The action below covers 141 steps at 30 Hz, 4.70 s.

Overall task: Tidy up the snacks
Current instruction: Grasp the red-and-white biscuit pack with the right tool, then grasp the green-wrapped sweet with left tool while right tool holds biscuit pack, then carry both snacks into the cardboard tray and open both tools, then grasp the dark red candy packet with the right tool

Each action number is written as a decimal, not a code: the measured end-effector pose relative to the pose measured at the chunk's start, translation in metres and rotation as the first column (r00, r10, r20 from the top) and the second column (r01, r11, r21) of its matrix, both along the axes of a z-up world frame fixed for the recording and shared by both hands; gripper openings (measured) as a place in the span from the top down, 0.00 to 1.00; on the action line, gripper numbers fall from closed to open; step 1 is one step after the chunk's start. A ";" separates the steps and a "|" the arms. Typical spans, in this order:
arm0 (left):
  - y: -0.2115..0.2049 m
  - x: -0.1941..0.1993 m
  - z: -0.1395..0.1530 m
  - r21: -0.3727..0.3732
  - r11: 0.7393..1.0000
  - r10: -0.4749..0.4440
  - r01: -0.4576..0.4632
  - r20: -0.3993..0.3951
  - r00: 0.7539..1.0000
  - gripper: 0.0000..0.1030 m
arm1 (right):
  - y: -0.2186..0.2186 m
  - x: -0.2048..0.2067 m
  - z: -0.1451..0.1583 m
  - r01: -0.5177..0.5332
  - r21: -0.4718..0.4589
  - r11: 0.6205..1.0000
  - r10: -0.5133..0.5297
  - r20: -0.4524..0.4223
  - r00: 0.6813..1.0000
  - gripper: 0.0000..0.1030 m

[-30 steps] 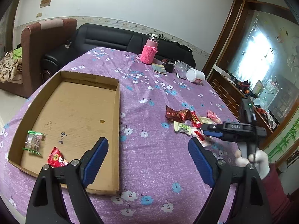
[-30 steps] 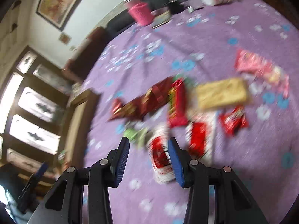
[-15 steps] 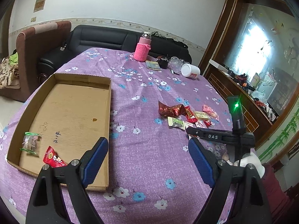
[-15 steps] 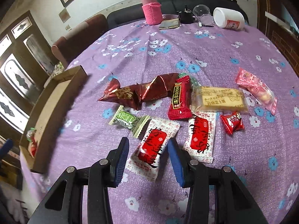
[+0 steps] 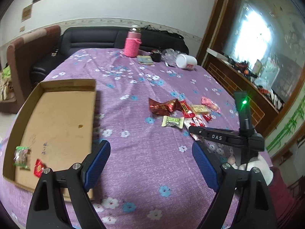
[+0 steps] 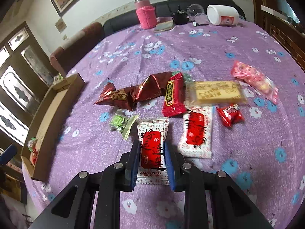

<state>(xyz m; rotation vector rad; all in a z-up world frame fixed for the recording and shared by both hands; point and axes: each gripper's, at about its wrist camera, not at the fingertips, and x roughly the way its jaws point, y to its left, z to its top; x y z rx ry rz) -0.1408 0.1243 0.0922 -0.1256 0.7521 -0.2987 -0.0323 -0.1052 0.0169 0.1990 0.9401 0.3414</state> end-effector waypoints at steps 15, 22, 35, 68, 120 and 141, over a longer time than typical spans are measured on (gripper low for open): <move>-0.092 0.046 -0.024 0.046 0.975 -0.214 0.217 -0.063 0.975 0.16 | -0.057 -0.032 0.016 -0.028 0.209 0.978 0.014 0.065 0.998 0.74; -0.124 0.075 -0.041 0.065 0.970 -0.226 0.235 -0.120 0.967 0.16 | -0.103 -0.050 0.014 0.044 0.263 0.964 -0.065 0.075 0.995 0.74; -0.153 0.134 -0.081 -0.010 0.991 -0.129 0.130 -0.226 0.965 0.57 | -0.122 -0.046 0.005 0.069 0.326 0.943 -0.094 0.060 0.994 0.74; 0.153 0.049 -0.009 -0.029 0.949 0.310 -0.313 -0.066 0.948 0.83 | 0.069 -0.038 0.080 -0.274 0.220 0.936 0.249 0.136 0.959 0.73; 0.077 -0.018 0.021 -0.217 0.963 0.163 -0.158 0.006 0.987 0.25 | -0.019 0.011 0.045 0.094 0.130 0.987 -0.101 0.046 0.994 0.70; 0.069 -0.003 -0.003 -0.178 0.970 0.155 -0.163 -0.060 0.986 0.25 | 0.011 0.083 -0.002 0.100 -0.063 0.993 -0.100 -0.003 0.995 0.78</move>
